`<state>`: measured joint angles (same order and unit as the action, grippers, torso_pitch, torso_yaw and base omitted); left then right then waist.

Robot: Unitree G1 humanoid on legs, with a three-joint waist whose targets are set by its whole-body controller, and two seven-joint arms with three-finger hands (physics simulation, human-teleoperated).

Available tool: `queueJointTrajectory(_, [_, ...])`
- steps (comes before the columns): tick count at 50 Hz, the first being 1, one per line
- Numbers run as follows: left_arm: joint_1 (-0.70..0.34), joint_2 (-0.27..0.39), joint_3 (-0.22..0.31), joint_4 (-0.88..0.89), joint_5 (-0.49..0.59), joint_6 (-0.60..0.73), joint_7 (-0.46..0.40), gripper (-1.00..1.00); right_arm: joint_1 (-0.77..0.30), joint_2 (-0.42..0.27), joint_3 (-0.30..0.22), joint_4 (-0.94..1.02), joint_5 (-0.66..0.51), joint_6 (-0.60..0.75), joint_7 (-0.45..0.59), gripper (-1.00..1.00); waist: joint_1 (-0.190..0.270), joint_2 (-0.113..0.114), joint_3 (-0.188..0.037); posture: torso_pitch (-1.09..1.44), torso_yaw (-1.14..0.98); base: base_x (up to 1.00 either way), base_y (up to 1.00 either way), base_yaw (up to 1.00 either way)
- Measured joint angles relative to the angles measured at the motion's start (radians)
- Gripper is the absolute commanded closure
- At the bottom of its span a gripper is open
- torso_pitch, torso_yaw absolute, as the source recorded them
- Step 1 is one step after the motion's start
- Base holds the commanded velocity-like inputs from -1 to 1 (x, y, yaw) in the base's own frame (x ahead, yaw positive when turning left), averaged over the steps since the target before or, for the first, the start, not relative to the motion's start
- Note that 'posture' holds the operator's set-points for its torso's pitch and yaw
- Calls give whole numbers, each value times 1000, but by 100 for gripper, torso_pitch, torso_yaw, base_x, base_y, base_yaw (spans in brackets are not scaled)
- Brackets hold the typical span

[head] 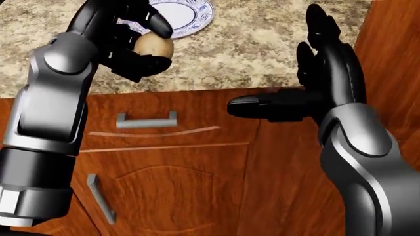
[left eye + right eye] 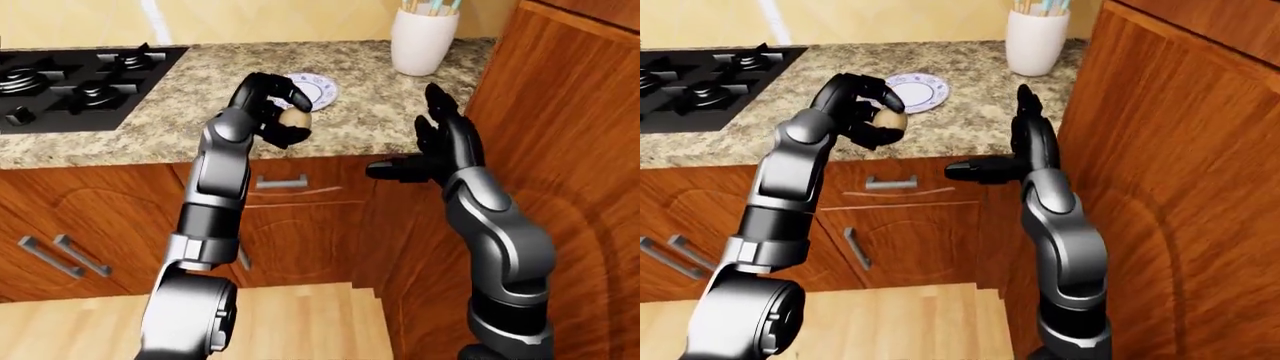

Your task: Place the potato on the rack of the oven.

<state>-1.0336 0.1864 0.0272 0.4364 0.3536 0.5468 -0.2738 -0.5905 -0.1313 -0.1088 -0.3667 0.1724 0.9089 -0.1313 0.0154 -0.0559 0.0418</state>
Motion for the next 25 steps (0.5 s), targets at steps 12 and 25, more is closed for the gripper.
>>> queueJointTrajectory(12, [-25,5,11,-8,0,-18,12,41,-18,-4,6,-14,-2,5,3,-100,4,49,-13,0,0,0,0,90])
queueJointTrajectory(25, [0,12,22,19,10,6,19,42,-7,6,26,-10,7,16,17,-100,46,81,-7,0,0,0,0,100])
